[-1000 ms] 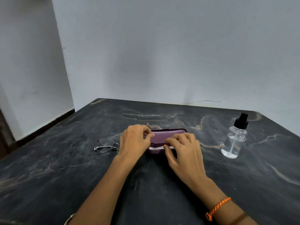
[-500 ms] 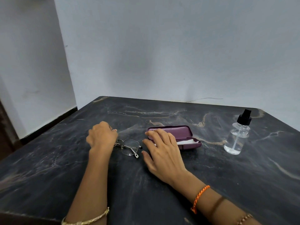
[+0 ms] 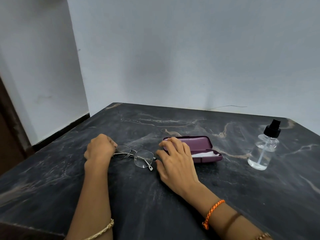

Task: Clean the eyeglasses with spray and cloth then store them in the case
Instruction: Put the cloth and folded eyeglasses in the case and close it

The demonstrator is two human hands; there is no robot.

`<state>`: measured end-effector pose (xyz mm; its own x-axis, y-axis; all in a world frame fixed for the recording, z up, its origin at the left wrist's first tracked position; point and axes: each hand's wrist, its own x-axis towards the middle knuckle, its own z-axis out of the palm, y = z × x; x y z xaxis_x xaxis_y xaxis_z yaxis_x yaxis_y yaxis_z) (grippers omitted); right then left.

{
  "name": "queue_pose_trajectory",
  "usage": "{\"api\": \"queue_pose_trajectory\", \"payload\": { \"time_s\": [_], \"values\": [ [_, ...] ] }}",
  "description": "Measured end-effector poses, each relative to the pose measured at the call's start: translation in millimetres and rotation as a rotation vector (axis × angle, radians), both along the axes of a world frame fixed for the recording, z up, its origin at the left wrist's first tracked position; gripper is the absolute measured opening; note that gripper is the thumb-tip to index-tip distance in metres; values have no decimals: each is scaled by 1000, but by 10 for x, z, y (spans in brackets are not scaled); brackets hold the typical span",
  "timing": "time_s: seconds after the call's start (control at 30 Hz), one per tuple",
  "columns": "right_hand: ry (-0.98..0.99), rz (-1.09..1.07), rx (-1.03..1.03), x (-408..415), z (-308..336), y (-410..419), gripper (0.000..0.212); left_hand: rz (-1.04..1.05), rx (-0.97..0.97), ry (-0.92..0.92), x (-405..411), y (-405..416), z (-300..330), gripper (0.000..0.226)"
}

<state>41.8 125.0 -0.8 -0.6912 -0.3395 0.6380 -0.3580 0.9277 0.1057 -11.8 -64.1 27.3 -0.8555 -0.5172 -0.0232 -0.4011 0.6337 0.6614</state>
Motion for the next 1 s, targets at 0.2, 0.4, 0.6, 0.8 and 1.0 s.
{"api": "queue_pose_trajectory", "payload": {
  "time_s": [0.2,0.4,0.6,0.8,1.0],
  "values": [
    [15,27,-8,1,-4,16,10,-38,-27,-8,-23,-13,-11,30],
    [1,43,-16,9,4,12,10,-38,2,18,-18,-4,2,24],
    [19,18,-74,17,17,30,9,-109,81,123,-7,-35,-1,30],
    [62,24,-351,39,50,97,3,-273,330,305,-33,-48,-6,20],
    [128,-17,-599,-7,155,238,13,-451,446,321,-35,109,12,18]
  ]
}}
